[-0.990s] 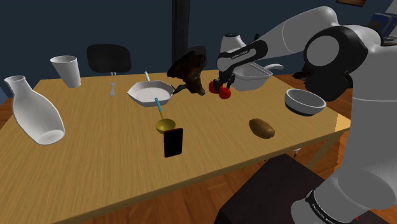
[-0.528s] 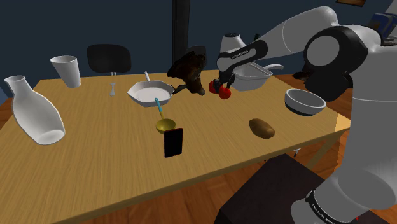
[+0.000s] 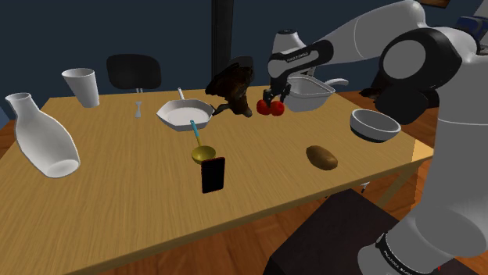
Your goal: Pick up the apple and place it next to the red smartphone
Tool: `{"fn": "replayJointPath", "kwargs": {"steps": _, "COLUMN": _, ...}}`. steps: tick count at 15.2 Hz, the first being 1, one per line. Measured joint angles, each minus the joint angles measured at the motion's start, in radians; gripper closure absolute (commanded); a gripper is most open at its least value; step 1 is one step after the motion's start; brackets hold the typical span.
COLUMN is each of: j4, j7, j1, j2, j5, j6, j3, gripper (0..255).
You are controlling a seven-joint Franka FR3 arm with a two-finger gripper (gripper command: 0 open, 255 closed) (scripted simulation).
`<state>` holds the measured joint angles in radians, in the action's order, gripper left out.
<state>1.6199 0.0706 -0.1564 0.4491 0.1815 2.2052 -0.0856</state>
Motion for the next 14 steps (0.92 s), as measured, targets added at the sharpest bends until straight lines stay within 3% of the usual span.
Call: {"fn": "replayJointPath", "kwargs": {"steps": 14, "j4": -0.103, "j7": -0.029, "j1": 0.0, "j2": -0.055, "j5": -0.011, "j6": -0.156, "j3": 0.002, "gripper": 255}}
